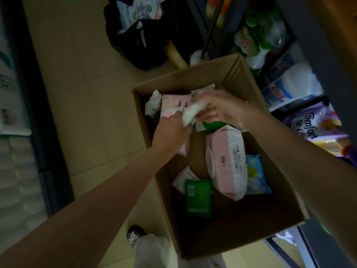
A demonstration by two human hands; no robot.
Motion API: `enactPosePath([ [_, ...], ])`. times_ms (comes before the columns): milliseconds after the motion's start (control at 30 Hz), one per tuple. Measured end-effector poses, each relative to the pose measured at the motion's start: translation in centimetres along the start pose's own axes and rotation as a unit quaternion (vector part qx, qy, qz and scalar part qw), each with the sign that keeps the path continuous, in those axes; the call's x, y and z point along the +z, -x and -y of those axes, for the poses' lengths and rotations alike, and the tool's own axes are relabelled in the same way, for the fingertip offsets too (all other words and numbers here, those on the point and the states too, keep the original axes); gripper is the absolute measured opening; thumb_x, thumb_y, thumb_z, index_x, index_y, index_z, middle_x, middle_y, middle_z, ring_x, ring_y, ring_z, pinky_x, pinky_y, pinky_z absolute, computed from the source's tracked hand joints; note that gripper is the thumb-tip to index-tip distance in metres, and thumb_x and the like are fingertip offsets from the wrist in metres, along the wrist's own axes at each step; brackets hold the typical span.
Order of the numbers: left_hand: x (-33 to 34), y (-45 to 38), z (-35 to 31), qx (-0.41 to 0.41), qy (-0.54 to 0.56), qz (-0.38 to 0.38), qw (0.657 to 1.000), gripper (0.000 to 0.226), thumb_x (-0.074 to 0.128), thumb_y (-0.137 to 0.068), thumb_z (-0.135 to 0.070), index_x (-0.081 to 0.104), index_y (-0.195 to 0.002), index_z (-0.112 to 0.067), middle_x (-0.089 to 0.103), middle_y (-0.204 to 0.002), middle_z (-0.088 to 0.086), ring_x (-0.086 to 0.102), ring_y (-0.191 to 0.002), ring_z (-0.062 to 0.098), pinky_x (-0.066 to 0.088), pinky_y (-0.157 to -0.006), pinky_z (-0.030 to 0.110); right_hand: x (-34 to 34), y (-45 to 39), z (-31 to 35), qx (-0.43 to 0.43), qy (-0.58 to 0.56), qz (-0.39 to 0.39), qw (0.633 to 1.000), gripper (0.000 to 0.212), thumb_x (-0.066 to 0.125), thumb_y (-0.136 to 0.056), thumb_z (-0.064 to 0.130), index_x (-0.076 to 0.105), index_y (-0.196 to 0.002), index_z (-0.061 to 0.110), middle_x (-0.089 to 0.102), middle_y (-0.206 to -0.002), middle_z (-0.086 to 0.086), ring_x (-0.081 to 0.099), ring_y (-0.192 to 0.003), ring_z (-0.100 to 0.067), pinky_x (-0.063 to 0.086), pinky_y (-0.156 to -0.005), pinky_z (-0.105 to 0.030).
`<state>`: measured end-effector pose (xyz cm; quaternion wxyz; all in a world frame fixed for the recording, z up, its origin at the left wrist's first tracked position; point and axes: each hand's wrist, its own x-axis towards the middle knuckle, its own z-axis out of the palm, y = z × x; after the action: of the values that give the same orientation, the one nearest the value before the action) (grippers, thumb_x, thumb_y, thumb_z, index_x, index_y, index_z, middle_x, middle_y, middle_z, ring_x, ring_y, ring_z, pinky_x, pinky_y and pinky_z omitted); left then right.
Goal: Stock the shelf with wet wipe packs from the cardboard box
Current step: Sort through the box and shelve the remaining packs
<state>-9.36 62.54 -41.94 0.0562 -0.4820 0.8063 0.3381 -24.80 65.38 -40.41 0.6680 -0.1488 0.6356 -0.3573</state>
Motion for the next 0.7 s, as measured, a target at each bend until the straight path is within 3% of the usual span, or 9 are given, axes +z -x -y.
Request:
enactPosePath([
  [100, -1.2, -2.1, 0.2, -0.08, 0.198, 0.021, 0.977, 0.035, 0.055, -0.092, -0.032, 0.058, -0.118, -0.009, 0.066, -0.11, 0.006, 0.062, -0.099, 0.019, 0.05, -0.08, 0.03, -0.8, -2.1, 0.7, -0.07, -0.105, -0.065, 0.99, 0.027, 0.039, -0.098, 0.036, 0.043, -0.121, 0.021, 0.067, -0.086, -0.01, 0.069, -0.066, -0.016, 0.054, -0.062, -0.023],
  [167, -1.8, -2.8, 0.8, -0.13, 0.297, 0.063, 0.944, 0.036, 0.058, -0.09, -0.026, 0.057, -0.121, -0.009, 0.065, -0.118, 0.006, 0.062, -0.106, 0.019, 0.052, -0.088, 0.031, -1.5, -4.4, -0.9, -0.104, 0.098, -0.237, 0.961, 0.019, 0.041, -0.098, 0.024, 0.053, -0.11, 0.014, 0.063, -0.087, -0.009, 0.064, -0.075, -0.019, 0.049, -0.07, -0.029],
  [200, -2.0, -3.0, 1.0, -0.144, 0.321, 0.081, 0.932, 0.037, 0.059, -0.09, -0.023, 0.056, -0.124, -0.009, 0.063, -0.122, 0.007, 0.061, -0.109, 0.02, 0.051, -0.09, 0.03, -1.7, -5.5, -2.3, -0.089, 0.301, -0.28, 0.907, 0.023, 0.043, -0.096, 0.02, 0.057, -0.109, 0.009, 0.061, -0.097, -0.012, 0.06, -0.088, -0.025, 0.045, -0.078, -0.034],
  [267, -2.0, -3.3, 1.6, -0.162, 0.341, 0.101, 0.92, 0.037, 0.06, -0.089, -0.019, 0.056, -0.124, -0.008, 0.062, -0.125, 0.008, 0.06, -0.111, 0.02, 0.051, -0.089, 0.028, -1.7, -6.9, -5.6, -0.044, 0.605, -0.229, 0.761, 0.035, 0.048, -0.093, 0.021, 0.05, -0.125, 0.007, 0.047, -0.126, -0.02, 0.044, -0.116, -0.035, 0.038, -0.093, -0.04],
  [333, -1.8, -3.5, 2.1, -0.181, 0.349, 0.108, 0.913, 0.035, 0.059, -0.09, -0.019, 0.057, -0.122, -0.007, 0.062, -0.123, 0.007, 0.06, -0.11, 0.019, 0.052, -0.079, 0.023, -1.5, -8.2, -7.9, -0.059, 0.723, -0.191, 0.661, 0.048, 0.051, -0.09, 0.02, 0.038, -0.135, 0.009, 0.037, -0.136, -0.019, 0.035, -0.123, -0.037, 0.035, -0.097, -0.044],
  [400, -1.7, -3.7, 2.3, -0.197, 0.356, 0.116, 0.906, 0.033, 0.059, -0.09, -0.02, 0.058, -0.121, -0.008, 0.063, -0.122, 0.006, 0.06, -0.109, 0.019, 0.049, -0.073, 0.018, -1.7, -9.2, -8.2, -0.101, 0.749, -0.21, 0.621, 0.046, 0.049, -0.09, 0.016, 0.037, -0.134, 0.007, 0.038, -0.136, -0.019, 0.036, -0.123, -0.037, 0.035, -0.096, -0.044],
  [500, -1.8, -3.9, 2.4, -0.206, 0.348, 0.117, 0.907, 0.033, 0.06, -0.089, -0.022, 0.059, -0.121, -0.011, 0.064, -0.119, 0.004, 0.061, -0.102, 0.018, 0.048, -0.071, 0.017, -2.4, -10.0, -6.7, -0.121, 0.742, -0.222, 0.621, 0.036, 0.047, -0.091, 0.013, 0.049, -0.126, 0.005, 0.044, -0.133, -0.02, 0.035, -0.125, -0.036, 0.034, -0.098, -0.042],
  [600, -2.5, -3.7, 2.6, -0.23, 0.366, 0.12, 0.894, 0.033, 0.061, -0.089, -0.024, 0.058, -0.12, -0.013, 0.063, -0.114, 0.0, 0.061, -0.091, 0.013, 0.051, -0.069, 0.02, -2.3, -8.3, -4.2, -0.173, 0.622, -0.239, 0.725, 0.018, 0.053, -0.089, 0.012, 0.06, -0.104, 0.004, 0.051, -0.119, -0.019, 0.042, -0.115, -0.034, 0.037, -0.09, -0.04],
  [700, -3.7, -3.3, 2.6, -0.249, 0.367, 0.142, 0.885, 0.034, 0.062, -0.088, -0.024, 0.058, -0.12, -0.014, 0.062, -0.119, 0.003, 0.059, -0.109, 0.021, 0.051, -0.088, 0.033, -2.0, -4.0, 0.1, -0.238, 0.517, -0.213, 0.794, 0.009, 0.06, -0.087, 0.01, 0.057, -0.085, 0.002, 0.06, -0.093, -0.018, 0.056, -0.091, -0.033, 0.041, -0.072, -0.035],
])
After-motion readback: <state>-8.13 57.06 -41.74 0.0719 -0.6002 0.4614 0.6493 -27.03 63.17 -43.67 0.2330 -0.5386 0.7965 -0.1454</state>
